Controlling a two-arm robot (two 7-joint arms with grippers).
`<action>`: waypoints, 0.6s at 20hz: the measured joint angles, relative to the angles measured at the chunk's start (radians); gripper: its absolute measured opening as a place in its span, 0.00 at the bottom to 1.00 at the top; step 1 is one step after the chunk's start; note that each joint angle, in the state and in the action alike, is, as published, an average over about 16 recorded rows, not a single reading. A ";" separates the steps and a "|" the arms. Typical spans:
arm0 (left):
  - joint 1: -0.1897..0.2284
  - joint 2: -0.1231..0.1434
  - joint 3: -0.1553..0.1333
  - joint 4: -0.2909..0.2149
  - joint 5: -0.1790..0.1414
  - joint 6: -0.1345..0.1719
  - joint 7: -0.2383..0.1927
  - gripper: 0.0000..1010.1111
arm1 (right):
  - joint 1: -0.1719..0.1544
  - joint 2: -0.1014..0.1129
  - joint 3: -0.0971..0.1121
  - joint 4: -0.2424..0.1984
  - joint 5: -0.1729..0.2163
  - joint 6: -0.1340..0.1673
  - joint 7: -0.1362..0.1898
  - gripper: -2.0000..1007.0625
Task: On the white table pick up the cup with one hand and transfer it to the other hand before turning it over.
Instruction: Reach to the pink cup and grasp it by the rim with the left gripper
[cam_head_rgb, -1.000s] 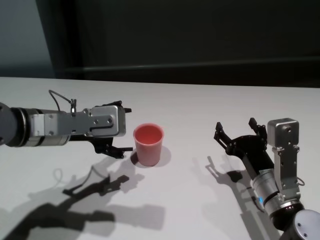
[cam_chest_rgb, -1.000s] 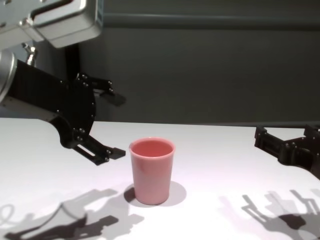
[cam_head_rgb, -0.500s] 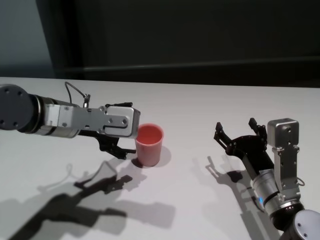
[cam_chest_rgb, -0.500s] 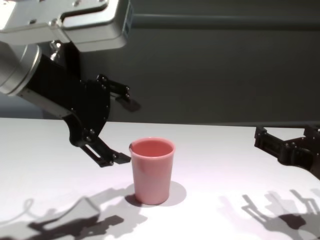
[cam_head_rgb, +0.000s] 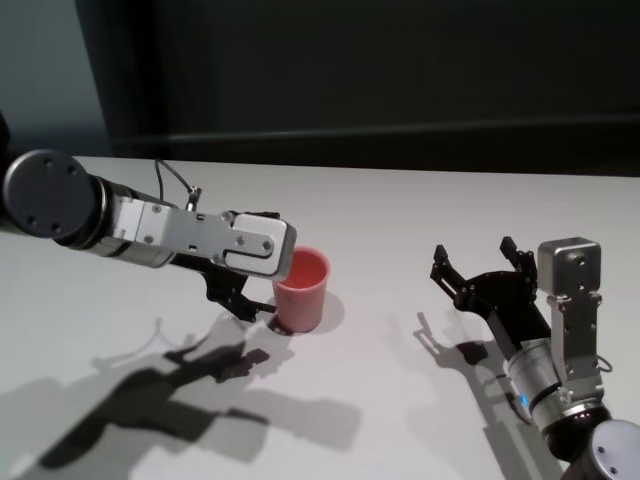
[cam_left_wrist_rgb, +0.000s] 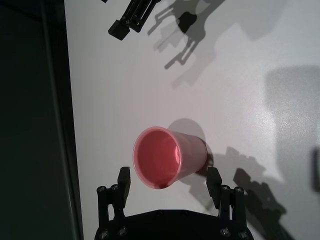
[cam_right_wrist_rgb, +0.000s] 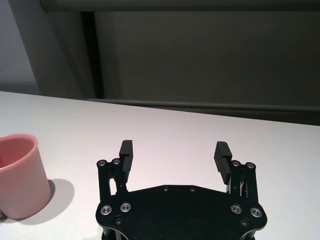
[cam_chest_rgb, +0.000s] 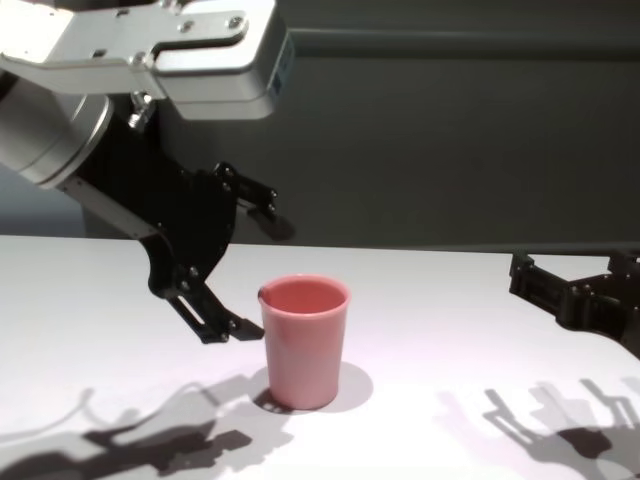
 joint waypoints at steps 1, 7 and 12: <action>-0.009 -0.004 0.009 0.006 0.002 -0.003 -0.008 0.99 | 0.000 0.000 0.000 0.000 0.000 0.000 0.000 0.99; -0.060 -0.028 0.061 0.039 0.019 -0.022 -0.052 0.99 | 0.000 0.000 0.000 0.000 0.000 0.000 0.000 0.99; -0.098 -0.052 0.102 0.070 0.033 -0.037 -0.079 0.99 | 0.000 0.000 0.000 0.000 0.000 0.000 0.000 0.99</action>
